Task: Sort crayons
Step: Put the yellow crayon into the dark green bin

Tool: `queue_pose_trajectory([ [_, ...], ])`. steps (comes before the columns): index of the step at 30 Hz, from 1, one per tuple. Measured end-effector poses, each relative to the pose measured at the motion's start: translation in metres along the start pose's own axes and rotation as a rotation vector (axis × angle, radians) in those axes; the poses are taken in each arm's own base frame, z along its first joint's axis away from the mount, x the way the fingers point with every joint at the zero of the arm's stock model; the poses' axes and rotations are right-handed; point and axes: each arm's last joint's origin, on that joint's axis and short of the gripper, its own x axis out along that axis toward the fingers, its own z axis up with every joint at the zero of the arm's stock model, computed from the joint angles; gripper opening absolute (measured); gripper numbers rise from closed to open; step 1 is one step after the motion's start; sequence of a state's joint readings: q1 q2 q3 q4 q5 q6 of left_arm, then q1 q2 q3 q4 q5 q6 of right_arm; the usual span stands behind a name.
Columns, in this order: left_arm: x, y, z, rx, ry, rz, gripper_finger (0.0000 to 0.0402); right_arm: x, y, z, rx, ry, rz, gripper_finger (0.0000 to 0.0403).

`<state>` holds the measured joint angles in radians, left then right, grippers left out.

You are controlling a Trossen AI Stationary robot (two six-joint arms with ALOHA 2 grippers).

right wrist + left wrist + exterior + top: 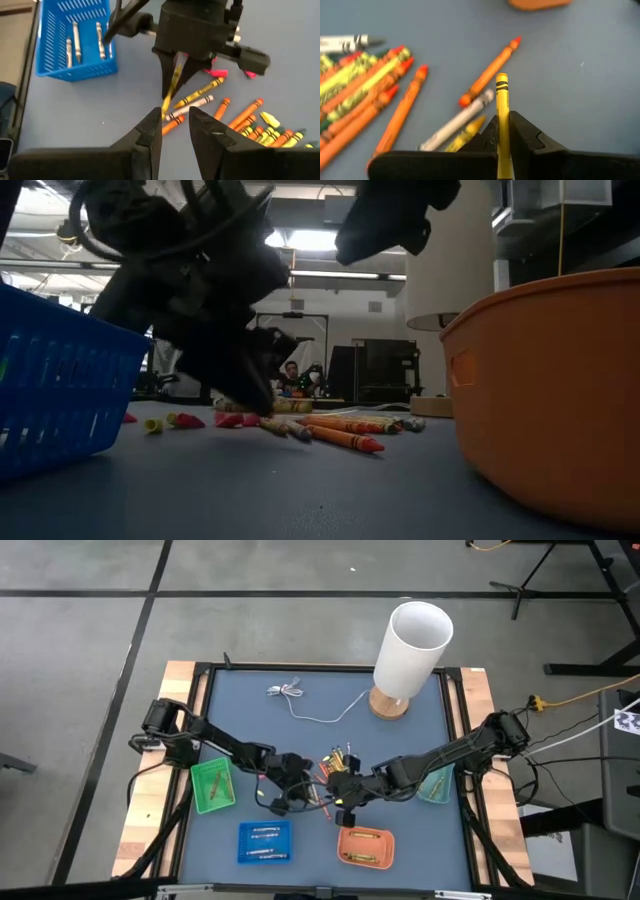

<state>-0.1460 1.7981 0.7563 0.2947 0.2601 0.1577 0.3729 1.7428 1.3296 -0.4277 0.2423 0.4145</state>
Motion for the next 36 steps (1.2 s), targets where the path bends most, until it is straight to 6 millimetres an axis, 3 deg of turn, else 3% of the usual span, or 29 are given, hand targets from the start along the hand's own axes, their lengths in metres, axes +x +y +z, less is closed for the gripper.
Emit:
queue_pose_trajectory([
  [15,-0.001,0.004,0.043,-0.075,-0.122,0.028,0.0007,0.0,0.002,-0.003,0.05,0.068,0.093,0.0095],
  [36,-0.006,0.009,0.076,-0.075,-0.214,0.082,0.0008,-0.001,-0.002,-0.014,0.087,0.184,0.053,0.0095],
])
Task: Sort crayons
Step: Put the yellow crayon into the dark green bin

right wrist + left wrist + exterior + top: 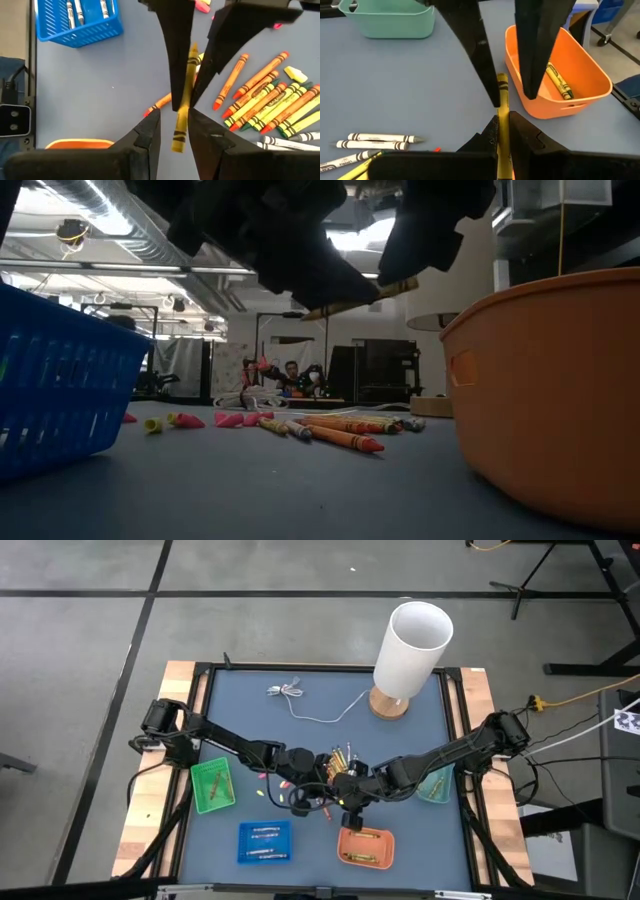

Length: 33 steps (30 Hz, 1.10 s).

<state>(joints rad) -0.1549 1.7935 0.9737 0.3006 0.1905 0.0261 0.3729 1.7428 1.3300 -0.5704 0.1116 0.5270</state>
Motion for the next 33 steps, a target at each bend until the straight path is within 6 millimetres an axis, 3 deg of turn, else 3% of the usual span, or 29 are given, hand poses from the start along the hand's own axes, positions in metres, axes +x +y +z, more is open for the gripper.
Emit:
queue_pose_trajectory([
  [33,0.0001,-0.0012,0.0054,-0.038,-0.052,0.02,0.0008,-0.0003,-0.0031,-0.0067,-0.008,0.078,-0.017,0.0094],
])
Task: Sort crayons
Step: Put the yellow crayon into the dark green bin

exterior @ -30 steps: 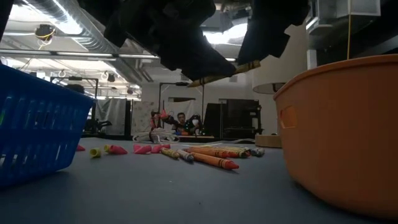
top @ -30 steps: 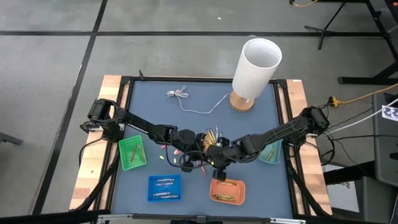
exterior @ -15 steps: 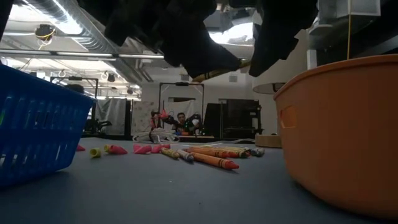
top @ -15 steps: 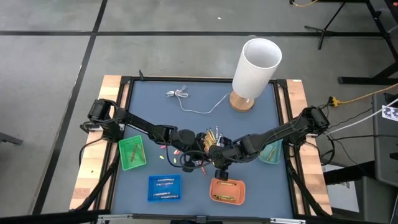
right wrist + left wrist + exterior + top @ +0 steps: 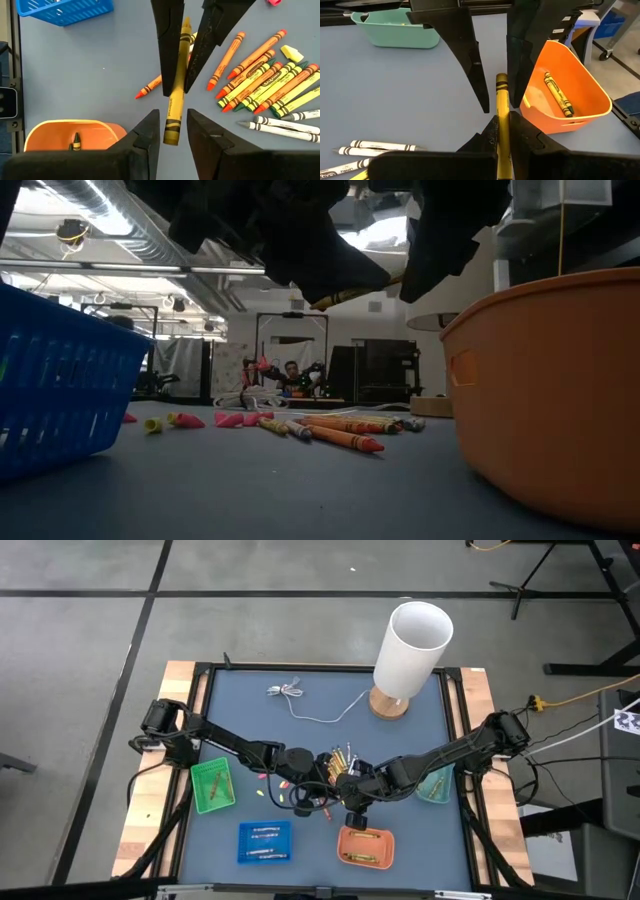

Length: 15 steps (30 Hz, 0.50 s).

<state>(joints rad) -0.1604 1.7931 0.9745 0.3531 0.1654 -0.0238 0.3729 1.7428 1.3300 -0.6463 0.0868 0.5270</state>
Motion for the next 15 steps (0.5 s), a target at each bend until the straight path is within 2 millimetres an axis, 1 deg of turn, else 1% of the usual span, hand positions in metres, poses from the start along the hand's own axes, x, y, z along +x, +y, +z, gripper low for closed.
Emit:
queue_pose_trajectory([
  [10,-0.0001,0.0007,0.0001,0.0,-0.001,0.035,0.0008,0.0,0.0003,0.0007,0.0,-0.008,0.001,0.0091],
  [12,-0.0001,0.0007,0.0001,0.0,-0.001,0.035,0.0008,0.0,0.0004,0.0009,0.001,-0.011,0.002,0.0081],
  [15,0.0,0.0006,0.0,0.0,0.0,0.034,0.0008,0.0,0.0002,0.001,0.001,-0.012,0.0,0.0054],
])
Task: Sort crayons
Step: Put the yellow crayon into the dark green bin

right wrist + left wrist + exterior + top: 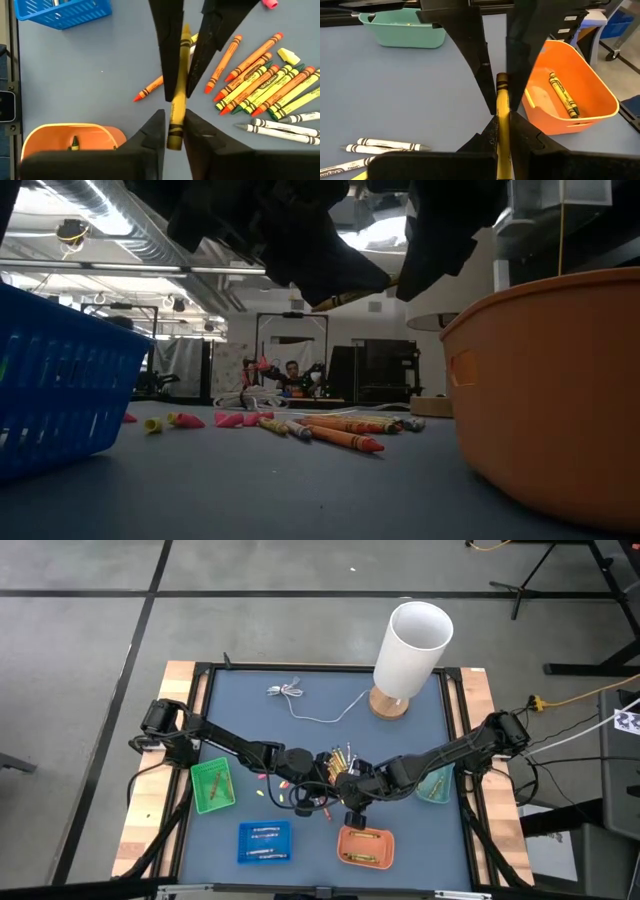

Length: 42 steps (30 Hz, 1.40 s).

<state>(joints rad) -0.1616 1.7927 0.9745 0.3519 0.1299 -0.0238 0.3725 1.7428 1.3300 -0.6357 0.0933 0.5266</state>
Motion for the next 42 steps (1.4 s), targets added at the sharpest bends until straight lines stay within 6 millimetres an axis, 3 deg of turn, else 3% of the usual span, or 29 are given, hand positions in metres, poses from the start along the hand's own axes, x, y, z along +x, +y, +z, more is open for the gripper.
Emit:
queue_pose_trajectory([
  [5,0.0,0.0,-0.001,-0.006,0.004,0.005,0.0008,0.0,0.0,-0.001,0.0,0.005,-0.003,0.0014],
  [14,0.0,0.001,0.0,0.001,-0.005,0.014,0.0027,0.0,-0.002,-0.003,-0.014,0.033,-0.022,0.0044],
  [23,0.0,0.001,0.0,0.001,0.005,0.013,0.0103,-0.002,-0.009,-0.015,-0.027,0.153,-0.089,0.0013],
  [29,0.0,0.001,-0.003,-0.004,0.033,0.018,0.0112,-0.005,-0.016,-0.026,-0.034,0.279,-0.163,0.0034],
  [33,0.0,0.001,-0.004,-0.006,0.047,0.017,0.0112,-0.011,-0.022,-0.036,-0.014,0.389,-0.237,0.0022],
  [36,0.0,0.001,-0.005,-0.008,0.055,0.018,0.0112,-0.024,-0.028,-0.042,0.009,0.429,-0.302,0.0013],
  [42,0.0,0.001,-0.008,-0.011,0.081,0.018,0.0112,-0.078,-0.039,-0.048,0.133,0.35,-0.376,0.0029],
])
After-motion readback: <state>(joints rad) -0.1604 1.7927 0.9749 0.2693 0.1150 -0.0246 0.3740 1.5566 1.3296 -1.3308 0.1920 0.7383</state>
